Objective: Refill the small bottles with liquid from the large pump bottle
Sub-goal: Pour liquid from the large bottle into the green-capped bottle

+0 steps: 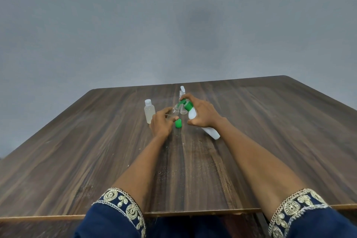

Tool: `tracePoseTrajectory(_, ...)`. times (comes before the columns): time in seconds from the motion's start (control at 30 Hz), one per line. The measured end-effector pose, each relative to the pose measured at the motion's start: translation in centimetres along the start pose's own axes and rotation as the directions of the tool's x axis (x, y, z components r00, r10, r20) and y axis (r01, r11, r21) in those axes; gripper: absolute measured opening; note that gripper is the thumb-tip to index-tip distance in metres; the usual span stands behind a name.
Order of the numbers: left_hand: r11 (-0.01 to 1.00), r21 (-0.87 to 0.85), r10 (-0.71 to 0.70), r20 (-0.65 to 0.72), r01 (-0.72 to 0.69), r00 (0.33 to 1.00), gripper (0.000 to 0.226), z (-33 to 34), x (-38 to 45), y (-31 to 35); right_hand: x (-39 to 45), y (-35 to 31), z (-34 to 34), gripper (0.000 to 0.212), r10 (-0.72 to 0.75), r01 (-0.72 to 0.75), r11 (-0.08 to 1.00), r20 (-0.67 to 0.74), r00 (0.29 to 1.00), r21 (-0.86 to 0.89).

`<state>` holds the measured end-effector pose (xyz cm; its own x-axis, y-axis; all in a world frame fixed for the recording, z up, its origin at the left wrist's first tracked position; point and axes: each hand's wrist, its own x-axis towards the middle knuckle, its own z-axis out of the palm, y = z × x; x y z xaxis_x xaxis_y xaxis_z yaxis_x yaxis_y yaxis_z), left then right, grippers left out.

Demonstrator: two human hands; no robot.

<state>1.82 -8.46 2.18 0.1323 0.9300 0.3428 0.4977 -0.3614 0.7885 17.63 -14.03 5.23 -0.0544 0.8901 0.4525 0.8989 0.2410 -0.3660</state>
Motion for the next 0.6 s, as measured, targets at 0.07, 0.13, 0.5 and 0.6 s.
tracePoseTrajectory(0.07,1.000,-0.016,-0.013,-0.009,0.013,1.000,0.040,0.05,0.04,0.09,0.00,0.00,-0.19,0.075,-0.004,0.004,1.000,0.002,1.000,-0.013)
tracePoseTrajectory(0.13,1.000,-0.016,-0.024,-0.014,0.024,1.000,0.040,0.09,0.10,0.17,-0.02,-0.08,-0.19,0.075,0.006,-0.006,1.000,-0.005,1.000,-0.018)
tracePoseTrajectory(0.5,1.000,0.015,-0.026,-0.029,0.026,0.999,0.041,-0.11,0.05,0.33,-0.22,-0.49,-0.24,0.078,-0.006,0.006,1.000,-0.010,1.000,-0.020)
tracePoseTrajectory(0.6,0.999,0.042,-0.024,-0.023,0.025,0.999,0.041,-0.21,0.02,0.39,-0.29,-0.51,-0.15,0.075,0.013,-0.013,1.000,-0.005,1.000,-0.023)
